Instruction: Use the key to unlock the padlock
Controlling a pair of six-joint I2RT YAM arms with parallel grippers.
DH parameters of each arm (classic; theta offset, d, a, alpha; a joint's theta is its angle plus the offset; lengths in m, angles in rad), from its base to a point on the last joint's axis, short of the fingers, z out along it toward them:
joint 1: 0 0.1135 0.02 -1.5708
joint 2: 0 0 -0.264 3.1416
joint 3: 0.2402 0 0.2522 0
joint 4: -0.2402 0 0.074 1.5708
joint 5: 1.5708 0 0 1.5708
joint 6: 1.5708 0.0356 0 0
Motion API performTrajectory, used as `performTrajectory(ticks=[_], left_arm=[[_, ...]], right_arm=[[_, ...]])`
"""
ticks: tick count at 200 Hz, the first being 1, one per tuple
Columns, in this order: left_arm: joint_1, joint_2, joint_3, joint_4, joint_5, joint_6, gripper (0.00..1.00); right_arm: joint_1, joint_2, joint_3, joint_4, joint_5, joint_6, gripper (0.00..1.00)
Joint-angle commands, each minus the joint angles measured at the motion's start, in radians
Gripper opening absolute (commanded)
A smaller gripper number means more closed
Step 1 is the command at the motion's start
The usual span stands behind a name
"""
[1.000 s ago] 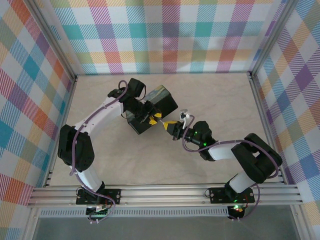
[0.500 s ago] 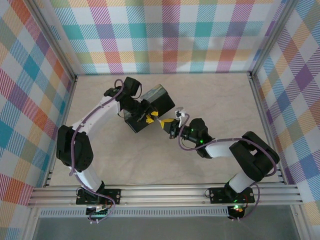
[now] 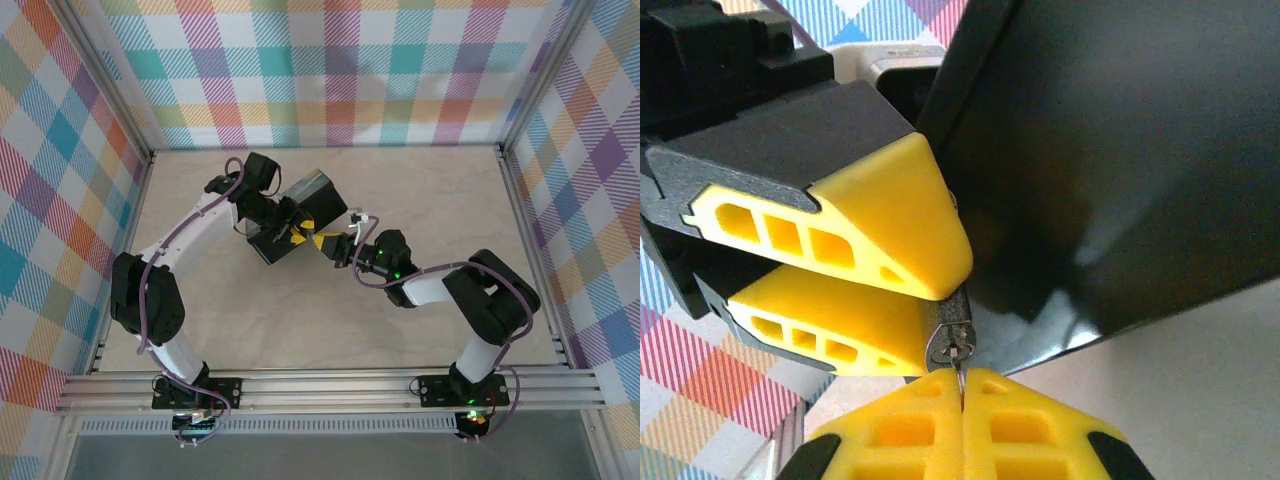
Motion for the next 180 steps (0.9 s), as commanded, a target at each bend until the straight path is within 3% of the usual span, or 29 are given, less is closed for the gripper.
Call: performTrajectory(ticks=[1, 45, 78, 130, 155, 180], left_arm=[[-0.019, -0.025, -0.006, -0.023, 0.101, 0.002, 0.00], [-0.017, -0.028, -0.003, -0.022, 0.103, 0.002, 0.00], [-0.015, -0.034, -0.006, -0.019, 0.083, -0.006, 0.00], [0.015, -0.056, -0.021, -0.023, 0.015, -0.018, 0.00], [0.018, -0.061, -0.035, -0.020, 0.007, -0.022, 0.00], [0.020, -0.061, -0.036, -0.016, 0.007, -0.025, 0.00]], right_arm=[[0.014, -0.018, 0.052, 0.208, -0.072, -0.004, 0.00], [0.018, -0.083, 0.073, 0.035, -0.056, -0.094, 0.00], [0.026, -0.072, 0.124, 0.004, -0.086, -0.053, 0.02], [-0.027, -0.209, 0.045, -0.329, -0.036, -0.151, 0.32], [-0.060, -0.306, 0.007, -0.478, -0.019, -0.228, 0.37], [-0.056, -0.384, 0.016, -0.675, -0.020, -0.408, 0.37]])
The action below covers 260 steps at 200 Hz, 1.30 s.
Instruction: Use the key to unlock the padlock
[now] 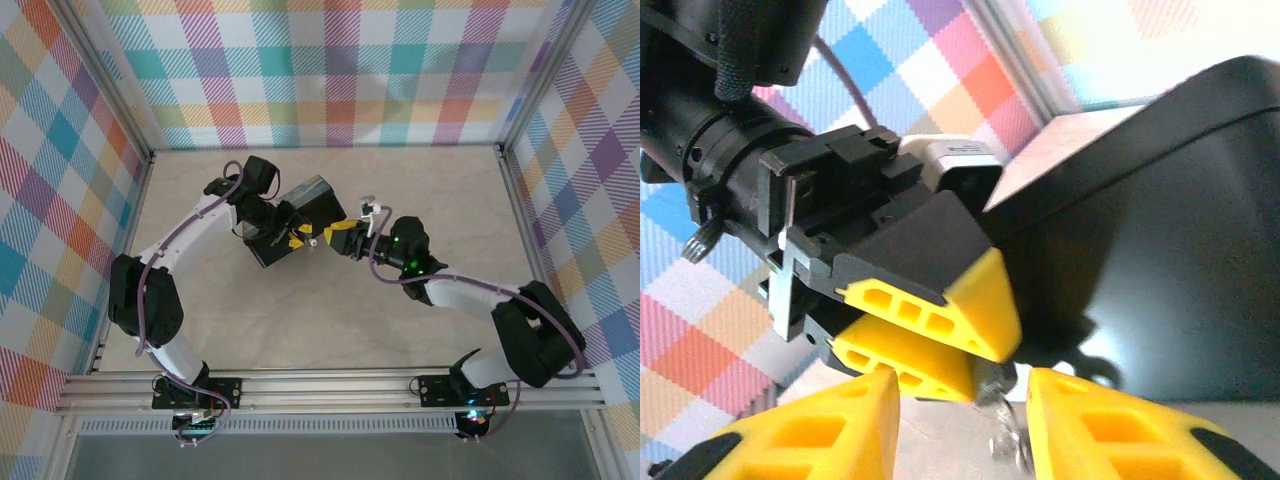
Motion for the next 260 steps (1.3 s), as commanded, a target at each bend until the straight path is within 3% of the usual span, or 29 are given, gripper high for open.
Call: performTrajectory(ticks=[1, 18, 43, 80, 128, 183, 260], left_arm=[[0.009, -0.046, -0.009, 0.003, 0.019, -0.008, 0.00], [0.009, -0.047, 0.000, -0.011, 0.017, -0.004, 0.00], [0.009, -0.045, 0.008, -0.034, 0.014, 0.008, 0.00], [0.009, -0.047, 0.010, -0.039, 0.009, 0.011, 0.00], [0.008, -0.039, 0.016, -0.044, 0.015, 0.012, 0.00], [0.008, -0.037, 0.022, -0.046, 0.020, 0.017, 0.00], [0.008, -0.043, 0.024, -0.044, 0.026, 0.017, 0.00]], right_arm=[[0.005, -0.058, -0.008, -0.235, 0.002, -0.206, 0.37], [0.044, -0.081, -0.009, -0.317, 0.138, -0.397, 0.37], [0.091, -0.072, -0.032, -0.262, 0.269, -0.658, 0.37], [0.160, -0.025, -0.084, -0.010, 0.355, -0.968, 0.38], [0.242, 0.131, -0.069, 0.168, 0.504, -1.308, 0.37], [0.267, 0.194, -0.058, 0.321, 0.532, -1.350, 0.32], [0.278, 0.200, -0.044, 0.292, 0.519, -1.379, 0.28]])
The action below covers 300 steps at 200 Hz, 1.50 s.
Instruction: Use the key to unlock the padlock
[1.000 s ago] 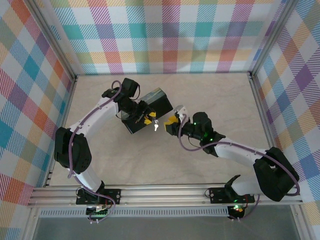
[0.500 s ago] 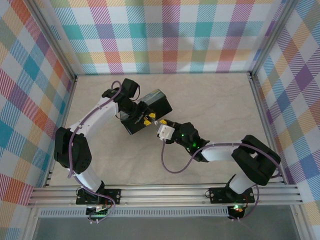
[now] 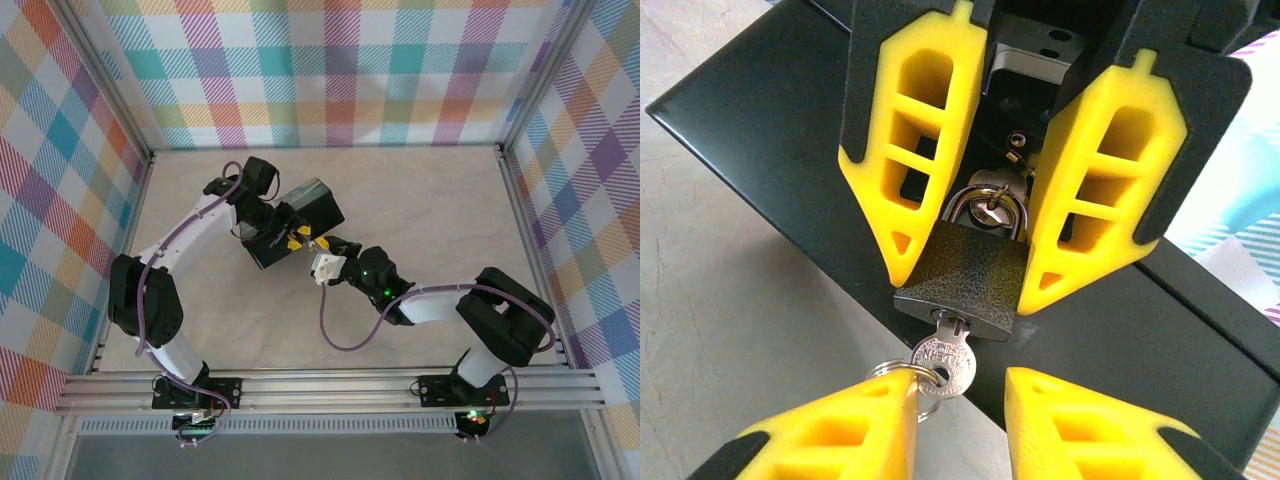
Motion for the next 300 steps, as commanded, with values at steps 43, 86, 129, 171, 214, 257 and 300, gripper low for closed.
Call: performTrajectory(ticks=[43, 86, 129, 171, 214, 257, 300], left_arm=[[0.007, -0.046, 0.022, -0.012, 0.038, 0.009, 0.00], [0.007, -0.054, 0.013, -0.005, 0.037, 0.001, 0.00], [0.007, -0.058, 0.007, 0.004, 0.047, -0.007, 0.00], [0.007, -0.060, 0.008, 0.002, 0.040, -0.004, 0.00], [0.007, -0.062, 0.006, 0.002, 0.029, -0.005, 0.00], [0.008, -0.069, 0.004, 0.003, 0.030, -0.007, 0.00], [0.008, -0.073, 0.006, -0.003, 0.028, -0.004, 0.00]], right_arm=[[0.025, 0.028, 0.035, 0.053, 0.004, -0.084, 0.28], [0.025, 0.028, 0.055, 0.035, -0.010, -0.084, 0.25], [0.027, 0.022, 0.069, -0.003, -0.004, -0.063, 0.19], [0.024, -0.018, 0.069, -0.051, -0.014, 0.061, 0.16], [0.023, -0.093, 0.072, -0.162, -0.089, 0.294, 0.12], [0.012, -0.114, 0.051, -0.175, -0.119, 0.427, 0.11], [-0.045, -0.165, 0.023, -0.221, -0.120, 0.518, 0.30]])
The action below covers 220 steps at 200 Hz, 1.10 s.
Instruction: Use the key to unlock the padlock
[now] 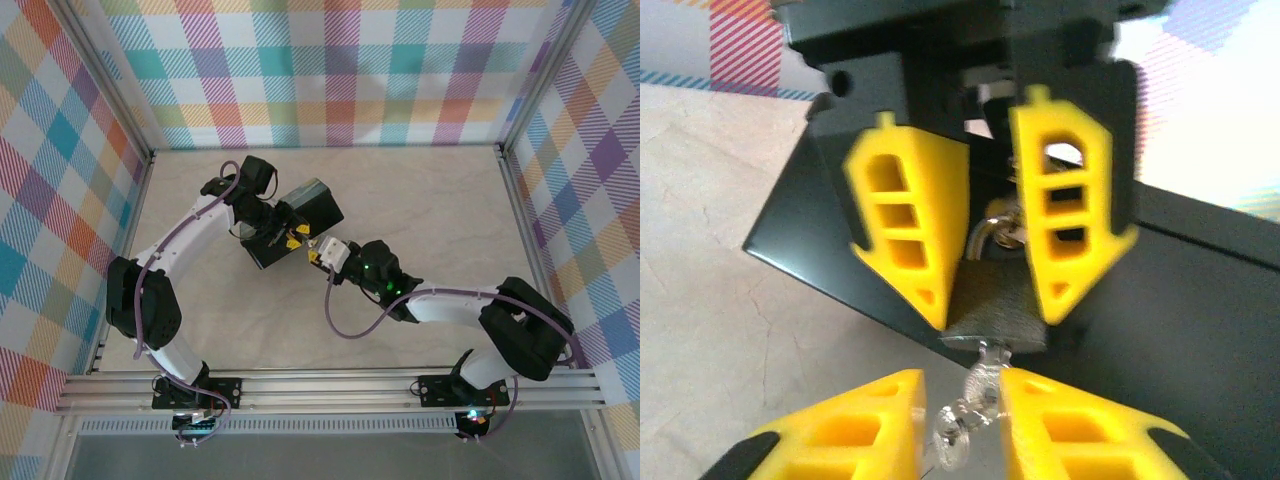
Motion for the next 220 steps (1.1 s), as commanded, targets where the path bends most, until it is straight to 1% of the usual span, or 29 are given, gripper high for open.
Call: performTrajectory(ticks=[1, 10, 22, 35, 51, 72, 130, 155, 178, 220], left_arm=[[0.008, -0.056, 0.007, -0.003, 0.027, 0.004, 0.00], [0.008, -0.055, 0.009, -0.007, 0.027, 0.007, 0.00], [0.008, -0.056, 0.009, -0.010, 0.027, 0.009, 0.00], [0.008, -0.057, 0.010, -0.011, 0.028, 0.010, 0.00], [0.008, -0.060, 0.011, -0.011, 0.030, 0.010, 0.00], [0.008, -0.062, 0.018, -0.015, 0.030, 0.009, 0.00], [0.008, -0.060, 0.019, -0.014, 0.032, 0.007, 0.00], [0.008, -0.055, 0.020, -0.010, 0.034, 0.005, 0.00], [0.008, -0.055, 0.021, -0.005, 0.039, 0.003, 0.00], [0.008, -0.060, 0.013, -0.003, 0.046, 0.004, 0.00]], right_arm=[[-0.027, -0.045, -0.024, 0.002, -0.013, 0.069, 0.30], [-0.029, -0.046, -0.048, 0.033, -0.014, 0.016, 0.33], [-0.028, -0.036, -0.068, 0.062, -0.012, -0.084, 0.33], [-0.029, -0.011, -0.064, 0.067, 0.003, -0.182, 0.32], [-0.028, 0.033, -0.049, 0.113, 0.023, -0.291, 0.30], [-0.028, 0.089, -0.027, 0.190, 0.043, -0.384, 0.27], [-0.017, 0.138, -0.002, 0.276, 0.043, -0.446, 0.23], [0.003, 0.136, 0.010, 0.267, 0.049, -0.476, 0.22], [0.015, 0.143, 0.024, 0.250, 0.050, -0.501, 0.22], [0.023, 0.160, 0.028, 0.292, 0.061, -0.540, 0.23]])
